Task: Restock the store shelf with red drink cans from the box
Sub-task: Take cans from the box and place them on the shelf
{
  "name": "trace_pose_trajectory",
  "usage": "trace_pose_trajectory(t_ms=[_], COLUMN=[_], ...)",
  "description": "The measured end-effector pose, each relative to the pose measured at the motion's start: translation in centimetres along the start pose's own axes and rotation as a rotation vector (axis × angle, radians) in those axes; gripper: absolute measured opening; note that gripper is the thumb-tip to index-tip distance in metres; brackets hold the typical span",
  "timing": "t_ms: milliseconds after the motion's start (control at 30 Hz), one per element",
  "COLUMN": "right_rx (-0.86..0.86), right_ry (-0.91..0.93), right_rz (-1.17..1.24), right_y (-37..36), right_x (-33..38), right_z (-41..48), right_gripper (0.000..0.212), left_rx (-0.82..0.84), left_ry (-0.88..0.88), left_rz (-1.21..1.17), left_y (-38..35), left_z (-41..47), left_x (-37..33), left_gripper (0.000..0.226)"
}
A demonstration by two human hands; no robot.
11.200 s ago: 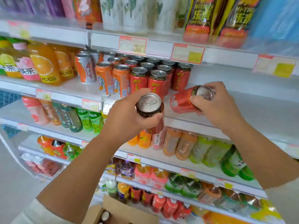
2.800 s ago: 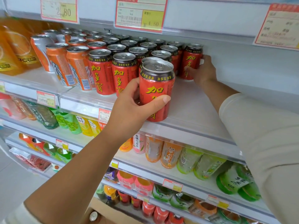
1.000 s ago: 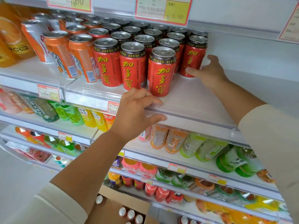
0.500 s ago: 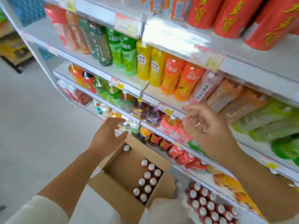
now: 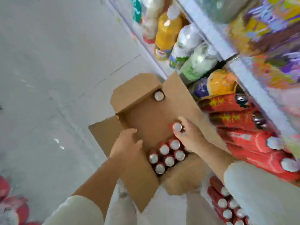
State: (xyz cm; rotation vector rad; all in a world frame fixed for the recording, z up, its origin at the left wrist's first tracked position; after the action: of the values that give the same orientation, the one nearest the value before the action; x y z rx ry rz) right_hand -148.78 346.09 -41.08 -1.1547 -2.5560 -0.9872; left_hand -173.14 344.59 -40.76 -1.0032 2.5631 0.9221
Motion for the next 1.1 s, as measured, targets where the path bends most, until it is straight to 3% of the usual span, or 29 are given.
trace_pose_trajectory(t_ms=[167,300,433,533,667,833,1100], right_rx=[-0.105,-0.246,-0.341,-0.463,-0.501,-0.423,-0.534], right_ry=[0.073,0.198,0.163,0.082,0.186,0.315,0.091], right_rz=[0.012,0.005,0.046,0.078,0.14,0.208,0.486], right_y=[-6.1,-9.1,-11.3,-12.1,-11.0,-6.7,-4.9], right_x=[-2.0,-1.7,-0.6,0.2,0.3,-2.2,-15.2], right_z=[14.8,23.2,28.5,29.7,28.5,18.8,6.2], right_gripper=[0.071,0.082,0.094,0.085,0.063,0.061,0.071], left_rx=[-0.047,-0.092,-0.119,-0.123,-0.132,-0.061,0.111], left_ry=[0.02,-0.036,-0.025,-0.016,-0.059,-0.103,-0.11], left_rz=[-0.095,-0.04,-0.013,-0.023,-0.032,-0.063,-0.067], left_y=[-7.1,-9.7,-10.9,-11.4,-11.7,-13.7,-21.2], left_z=[12.8,19.9,23.1,23.7,23.1,21.6,21.8], left_x=[3.8,5.4,7.5,8.3,7.6,5.6,2.5], left_gripper=[0.053,0.05,0.052,0.056,0.061,0.059,0.069])
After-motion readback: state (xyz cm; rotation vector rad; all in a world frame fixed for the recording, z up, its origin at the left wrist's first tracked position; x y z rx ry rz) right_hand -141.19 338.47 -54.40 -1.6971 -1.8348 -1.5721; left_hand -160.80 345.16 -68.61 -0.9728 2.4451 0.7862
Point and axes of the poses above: each hand's wrist, its own z-axis towards the middle knuckle, its own y-axis out of the back of the hand, x = y × z, the point moved 5 cm from there along z, towards the middle knuckle
